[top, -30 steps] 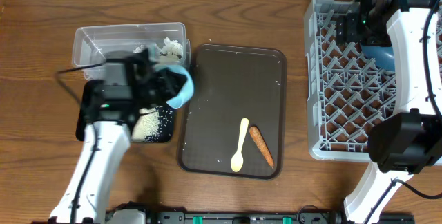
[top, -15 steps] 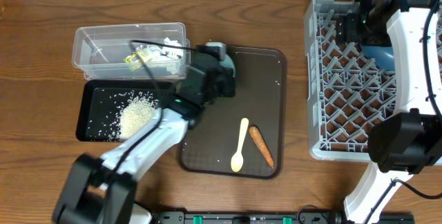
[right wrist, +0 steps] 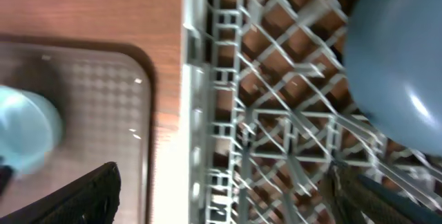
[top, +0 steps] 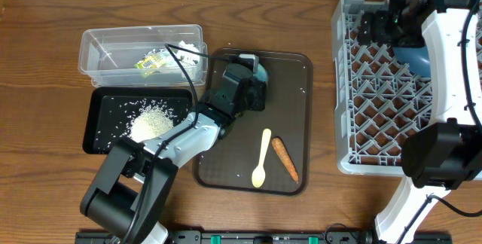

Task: Sort waste into correct bins and load items into the dishwasher rack
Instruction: 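Set the empty bowl back on the brown tray with the left gripper, then grasp the light-blue bowl with the right gripper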

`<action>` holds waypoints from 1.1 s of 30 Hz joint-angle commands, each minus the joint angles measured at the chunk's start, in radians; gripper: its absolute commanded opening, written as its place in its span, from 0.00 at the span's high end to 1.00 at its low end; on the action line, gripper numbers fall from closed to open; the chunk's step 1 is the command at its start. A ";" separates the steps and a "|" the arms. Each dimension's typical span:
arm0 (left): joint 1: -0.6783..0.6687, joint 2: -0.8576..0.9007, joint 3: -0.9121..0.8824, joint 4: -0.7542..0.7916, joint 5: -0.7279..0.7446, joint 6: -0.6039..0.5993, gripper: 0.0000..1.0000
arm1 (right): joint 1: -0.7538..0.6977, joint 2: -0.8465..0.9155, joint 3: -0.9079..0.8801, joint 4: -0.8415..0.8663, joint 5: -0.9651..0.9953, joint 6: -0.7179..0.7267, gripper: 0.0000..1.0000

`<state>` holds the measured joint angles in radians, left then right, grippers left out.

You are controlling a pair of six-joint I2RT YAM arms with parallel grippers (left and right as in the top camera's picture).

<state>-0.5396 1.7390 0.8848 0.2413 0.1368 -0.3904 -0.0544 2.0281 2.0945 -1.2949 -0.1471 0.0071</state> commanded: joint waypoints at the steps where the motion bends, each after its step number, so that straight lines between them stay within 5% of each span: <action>1: 0.001 -0.044 0.019 -0.043 -0.015 0.069 0.62 | 0.025 0.001 0.003 0.016 -0.092 -0.008 0.07; 4: 0.012 -0.113 0.019 -0.113 -0.015 0.084 0.53 | 0.055 0.001 -0.003 0.036 -0.097 -0.008 0.06; 18: 0.205 -0.417 0.019 -0.596 -0.016 0.083 0.50 | 0.287 0.003 -0.279 0.339 -0.097 0.015 0.14; 24: 0.242 -0.419 0.019 -0.649 -0.016 0.083 0.50 | 0.378 0.003 -0.450 0.542 -0.095 0.027 0.36; 33: 0.242 -0.419 0.019 -0.649 -0.018 0.083 0.50 | 0.452 0.003 -0.646 0.769 0.064 0.164 0.47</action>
<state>-0.3019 1.3300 0.8898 -0.4030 0.1272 -0.3164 0.3897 2.0281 1.4784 -0.5480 -0.1677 0.1043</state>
